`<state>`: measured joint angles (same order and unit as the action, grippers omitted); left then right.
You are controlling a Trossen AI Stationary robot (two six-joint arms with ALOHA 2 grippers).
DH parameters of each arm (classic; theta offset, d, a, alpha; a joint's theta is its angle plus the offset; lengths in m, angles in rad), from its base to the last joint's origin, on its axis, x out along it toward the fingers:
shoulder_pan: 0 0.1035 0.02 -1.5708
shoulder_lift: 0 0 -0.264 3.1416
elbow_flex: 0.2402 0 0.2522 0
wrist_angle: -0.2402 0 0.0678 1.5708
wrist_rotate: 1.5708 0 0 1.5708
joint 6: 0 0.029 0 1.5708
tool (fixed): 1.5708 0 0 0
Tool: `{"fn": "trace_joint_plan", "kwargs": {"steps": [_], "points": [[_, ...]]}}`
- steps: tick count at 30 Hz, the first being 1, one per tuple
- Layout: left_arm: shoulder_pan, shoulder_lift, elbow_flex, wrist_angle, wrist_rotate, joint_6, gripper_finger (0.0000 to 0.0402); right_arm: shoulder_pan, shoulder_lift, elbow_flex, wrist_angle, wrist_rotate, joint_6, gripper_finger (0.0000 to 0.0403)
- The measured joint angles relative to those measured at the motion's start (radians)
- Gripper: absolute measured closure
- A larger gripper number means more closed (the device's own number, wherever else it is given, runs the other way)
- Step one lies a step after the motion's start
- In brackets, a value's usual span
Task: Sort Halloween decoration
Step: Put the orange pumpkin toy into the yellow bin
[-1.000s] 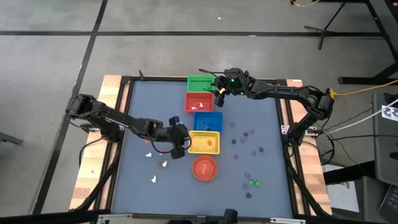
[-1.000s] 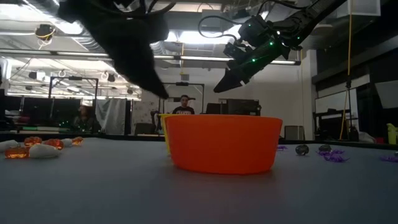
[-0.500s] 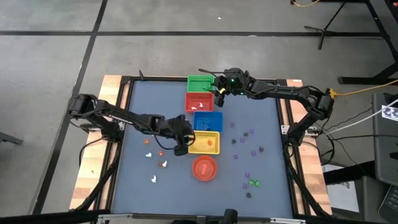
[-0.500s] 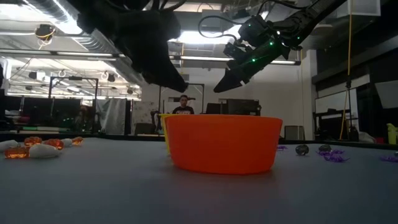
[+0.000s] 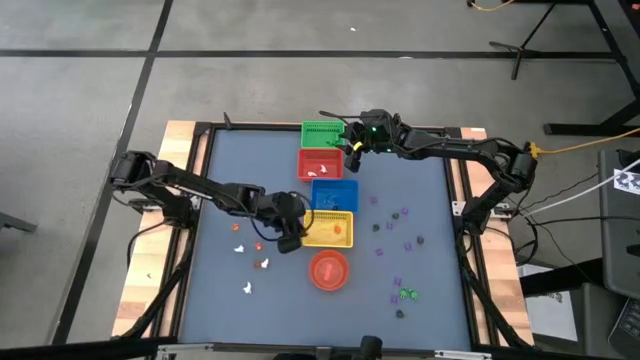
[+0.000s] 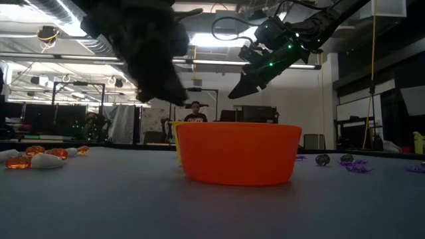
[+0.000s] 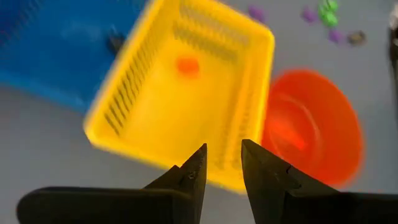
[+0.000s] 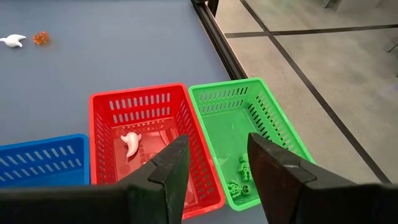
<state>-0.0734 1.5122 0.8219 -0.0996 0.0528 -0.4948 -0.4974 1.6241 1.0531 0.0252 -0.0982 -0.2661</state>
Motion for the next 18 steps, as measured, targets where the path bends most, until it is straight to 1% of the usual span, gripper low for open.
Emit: {"fn": "trace_joint_plan", "kwargs": {"steps": [4,10,14,18], "points": [[0.000,-0.033,0.000,-0.141,0.089,-0.034,0.0316,0.000,0.000,0.000,-0.003,0.000,0.000,0.0242],[-0.005,-0.055,0.000,-0.419,0.201,-0.049,0.0316,0.000,0.000,0.000,-0.005,0.000,0.000,0.0242],[-0.023,-0.054,0.000,-0.575,0.194,-0.049,0.0316,0.000,0.000,0.000,-0.006,0.000,0.000,0.0242],[-0.034,-0.053,-0.001,-0.627,0.193,-0.085,0.0316,0.000,0.000,0.000,-0.006,0.000,0.000,0.0242]]}}
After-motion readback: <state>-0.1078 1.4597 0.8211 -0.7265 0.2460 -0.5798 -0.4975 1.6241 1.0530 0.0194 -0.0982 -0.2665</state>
